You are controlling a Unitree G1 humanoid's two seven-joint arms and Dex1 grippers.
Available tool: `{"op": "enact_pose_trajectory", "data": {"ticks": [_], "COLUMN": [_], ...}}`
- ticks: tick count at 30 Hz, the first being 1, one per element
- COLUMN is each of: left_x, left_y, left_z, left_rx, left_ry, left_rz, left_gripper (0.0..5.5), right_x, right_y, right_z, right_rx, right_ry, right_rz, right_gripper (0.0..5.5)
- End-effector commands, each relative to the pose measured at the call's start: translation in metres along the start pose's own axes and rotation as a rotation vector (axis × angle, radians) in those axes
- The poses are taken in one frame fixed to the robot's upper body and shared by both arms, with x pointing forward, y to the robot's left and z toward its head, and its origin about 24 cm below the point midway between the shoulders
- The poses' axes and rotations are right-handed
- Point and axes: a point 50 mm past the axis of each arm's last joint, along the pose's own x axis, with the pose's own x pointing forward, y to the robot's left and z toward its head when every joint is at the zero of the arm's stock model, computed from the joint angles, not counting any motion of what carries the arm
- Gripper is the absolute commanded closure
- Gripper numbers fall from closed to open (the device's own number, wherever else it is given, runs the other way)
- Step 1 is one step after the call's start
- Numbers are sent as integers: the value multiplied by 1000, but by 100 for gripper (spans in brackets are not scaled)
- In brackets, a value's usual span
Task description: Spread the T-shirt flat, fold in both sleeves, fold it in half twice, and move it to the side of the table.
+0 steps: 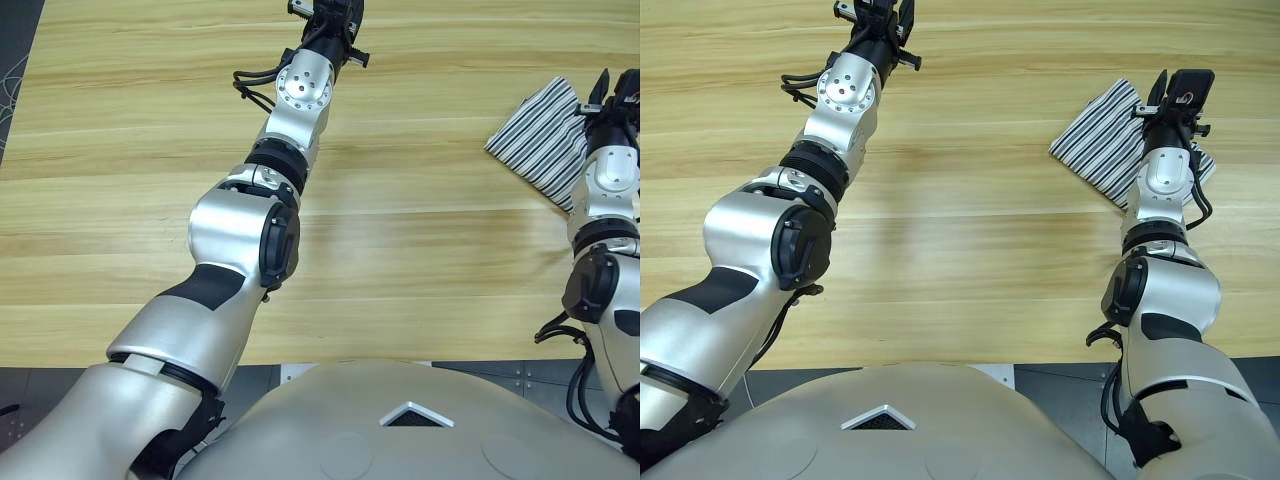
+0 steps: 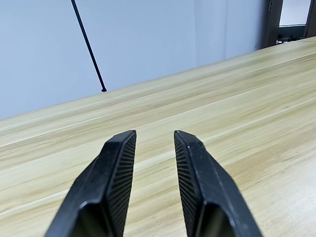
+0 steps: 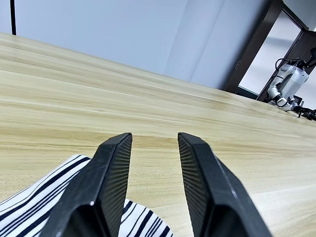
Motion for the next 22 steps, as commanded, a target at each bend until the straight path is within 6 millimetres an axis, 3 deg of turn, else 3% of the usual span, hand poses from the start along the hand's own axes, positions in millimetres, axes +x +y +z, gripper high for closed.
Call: {"op": "enact_pose_trajectory", "data": {"ticks": [1, 9, 11, 13, 17, 19, 22], "left_x": [4, 5, 4, -2, -33, -42, -44], "left_y": [-5, -8, 0, 33, 115, 130, 133], "left_z": [9, 10, 9, 1, -21, -26, -28], "left_rx": [12, 7, 11, 17, 47, 51, 45], "left_ry": [-9, -10, -11, -3, 17, 18, 18], "left_rz": [-16, -24, -1, 99, 362, 414, 430], "left_gripper": [407, 407, 407, 407, 407, 407, 407], "right_x": [-3, -4, -1, 10, 21, 20, 20], "right_y": [-8, -11, -3, 28, 110, 125, 129], "right_z": [-4, -6, -2, 15, 59, 67, 68], "right_rx": [-7, -11, -7, 2, 27, 28, 23], "right_ry": [9, 13, 6, -18, -81, -90, -95], "right_rz": [-16, -20, 3, 102, 359, 406, 421], "right_gripper": [379, 379, 379, 379, 379, 379, 379]}}
